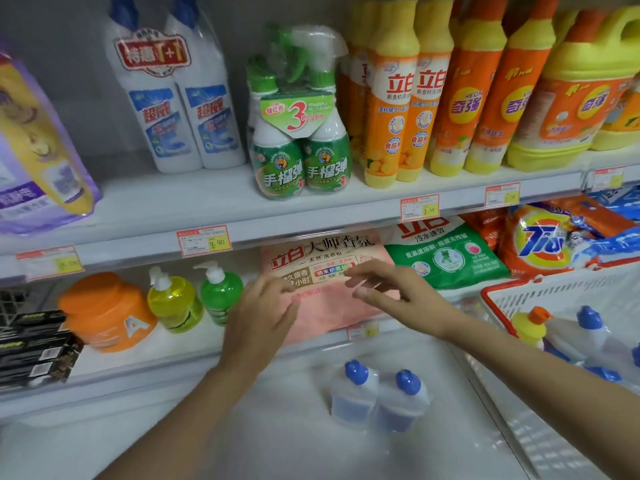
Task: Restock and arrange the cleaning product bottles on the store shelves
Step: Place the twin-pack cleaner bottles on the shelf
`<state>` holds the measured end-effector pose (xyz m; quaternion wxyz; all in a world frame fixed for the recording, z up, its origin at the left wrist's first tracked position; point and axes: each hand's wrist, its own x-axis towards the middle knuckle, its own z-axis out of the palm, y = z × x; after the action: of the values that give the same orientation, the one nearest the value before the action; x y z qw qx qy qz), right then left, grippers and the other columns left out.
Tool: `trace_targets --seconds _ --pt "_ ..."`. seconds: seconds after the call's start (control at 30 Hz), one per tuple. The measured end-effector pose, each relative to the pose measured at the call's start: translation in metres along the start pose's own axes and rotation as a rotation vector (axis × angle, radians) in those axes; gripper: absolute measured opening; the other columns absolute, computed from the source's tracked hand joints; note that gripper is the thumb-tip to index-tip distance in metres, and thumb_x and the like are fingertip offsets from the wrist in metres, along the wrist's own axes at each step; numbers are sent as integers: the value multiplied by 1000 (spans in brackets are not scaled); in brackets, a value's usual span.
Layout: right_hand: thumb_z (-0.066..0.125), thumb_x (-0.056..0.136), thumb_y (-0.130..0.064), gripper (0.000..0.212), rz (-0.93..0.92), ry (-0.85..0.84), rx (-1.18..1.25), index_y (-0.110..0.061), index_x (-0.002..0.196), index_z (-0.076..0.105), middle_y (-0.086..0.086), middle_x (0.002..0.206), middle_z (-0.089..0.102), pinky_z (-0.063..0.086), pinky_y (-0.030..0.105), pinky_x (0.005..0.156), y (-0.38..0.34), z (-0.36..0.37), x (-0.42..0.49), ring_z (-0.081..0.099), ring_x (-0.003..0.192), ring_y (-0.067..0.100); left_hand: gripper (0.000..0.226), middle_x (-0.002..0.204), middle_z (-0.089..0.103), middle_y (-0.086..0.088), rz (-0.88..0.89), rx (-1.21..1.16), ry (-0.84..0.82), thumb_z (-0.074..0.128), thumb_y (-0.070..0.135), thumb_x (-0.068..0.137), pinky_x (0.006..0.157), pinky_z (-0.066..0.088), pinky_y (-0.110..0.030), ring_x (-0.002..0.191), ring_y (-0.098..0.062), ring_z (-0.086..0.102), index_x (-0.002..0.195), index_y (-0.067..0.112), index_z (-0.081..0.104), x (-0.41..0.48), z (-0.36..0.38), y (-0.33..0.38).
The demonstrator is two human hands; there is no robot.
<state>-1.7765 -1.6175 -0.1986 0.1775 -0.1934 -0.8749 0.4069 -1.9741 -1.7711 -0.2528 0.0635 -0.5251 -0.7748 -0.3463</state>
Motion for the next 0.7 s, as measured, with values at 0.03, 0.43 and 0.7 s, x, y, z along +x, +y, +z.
trace_targets --seconds 0.03,0.43,0.7 --pt "62 97 -28 27 -61 14 15 -23 123 62 -9 112 70 53 21 84 -21 2 17 67 98 8 29 104 59 3 48 50 105 48 39 87 73 44 -29 97 -17 53 100 20 65 11 -20 -7" --pt "62 96 -15 48 -132 178 335 -10 135 35 6 138 49 44 16 95 -160 75 241 49 123 14 69 159 30 -11 12 509 24 28 60 95 121 3 -48 146 -34 25 155 25 25 56 -118 -124" --pt "81 79 -31 96 56 450 432 -15 149 17 9 147 47 37 48 114 -153 79 340 48 133 28 67 161 25 -7 50 482 89 32 58 97 121 6 -49 148 -31 23 156 30 19 58 -110 -135"
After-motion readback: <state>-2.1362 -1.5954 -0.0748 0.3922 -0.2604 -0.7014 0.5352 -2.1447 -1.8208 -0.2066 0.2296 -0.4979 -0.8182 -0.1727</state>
